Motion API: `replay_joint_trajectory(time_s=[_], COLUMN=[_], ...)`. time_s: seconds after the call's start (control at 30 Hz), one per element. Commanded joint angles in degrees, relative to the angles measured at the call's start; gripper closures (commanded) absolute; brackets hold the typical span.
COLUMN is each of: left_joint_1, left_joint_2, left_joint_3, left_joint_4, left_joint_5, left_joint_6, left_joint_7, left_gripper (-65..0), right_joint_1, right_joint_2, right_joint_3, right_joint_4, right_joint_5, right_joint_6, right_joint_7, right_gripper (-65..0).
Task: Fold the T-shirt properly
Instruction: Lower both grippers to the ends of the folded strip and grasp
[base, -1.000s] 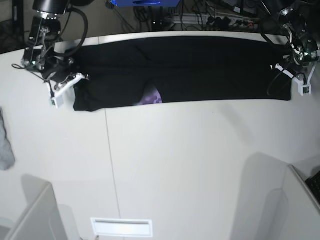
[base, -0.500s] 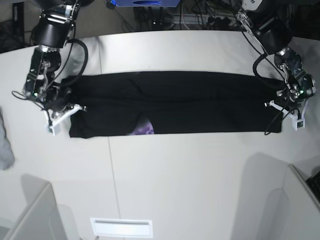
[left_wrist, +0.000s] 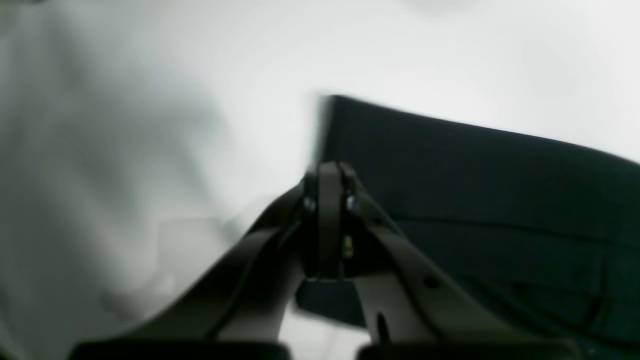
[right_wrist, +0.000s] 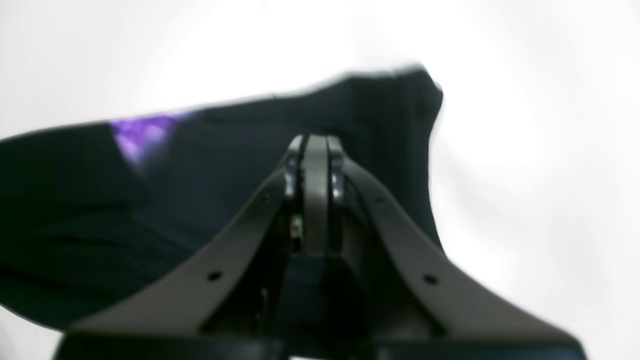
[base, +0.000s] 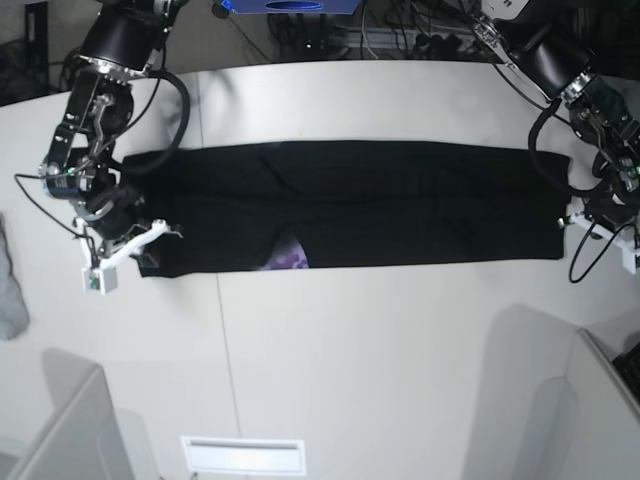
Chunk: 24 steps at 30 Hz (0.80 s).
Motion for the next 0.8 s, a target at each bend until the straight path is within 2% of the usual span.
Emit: replay_joint_trajectory(time_s=[0.0, 0.1, 0.2, 0.27, 0.3, 0.43, 0.53, 0.57, 0.77], left_joint_1=[0.8, 4.7, 9.4, 12.0, 12.7, 13.8, 13.2, 12.3, 8.3], left_joint_2=[-1.7, -4.1, -4.7, -4.7, -4.7, -4.5, -4.5, -4.5, -5.6], left_joint_3=[-1.4, -4.5, -7.2, -8.5, -8.7, -8.4, -8.4, -8.2, -1.4], left_joint_4=[1.3, 1.0, 0.8, -0.1, -0.8, -5.4, -9.9, -11.3, -18.5], left_joint_5=[-2.3, -9.4, -16.8, -19.7, -20.4, -20.9, -20.9, -20.9, -20.7], left_joint_6=[-0.3, -0.3, -0.3, -0.3, -0.3, -0.3, -0.3, -0.3, -0.3], left_joint_7=[-0.6, -1.8, -4.1, -6.2, -7.0, -11.1, -12.4, -12.4, -13.3], left_gripper=[0.0, 0.0, 0.0, 0.0, -6.3, -39.2, -56.1, -58.4, -58.4], right_joint_1=[-0.7, -3.7, -6.2, -7.2, -7.6, -8.3, -9.0, -9.0, -10.1], right_joint_2=[-0.1, -0.7, -0.7, -0.7, -0.8, -0.8, -0.8, -0.8, -0.8], right_joint_3=[0.2, 0.0, -0.2, -0.3, -0.3, -0.3, -0.4, -0.4, -0.4], right_joint_4=[2.1, 4.9, 6.4, 6.4, 6.3, 6.2, 6.1, 6.1, 6.2], right_joint_5=[0.5, 0.5, 0.5, 0.5, 0.5, 0.5, 0.5, 0.5, 0.5], right_joint_6=[0.1, 0.1, 0.1, 0.1, 0.1, 0.2, 0.2, 0.2, 0.2], right_joint_7=[1.1, 1.2, 1.3, 1.3, 1.3, 1.3, 1.3, 1.3, 1.3], right_gripper=[0.0, 0.0, 0.0, 0.0, 0.0, 0.0, 0.0, 0.0, 0.0])
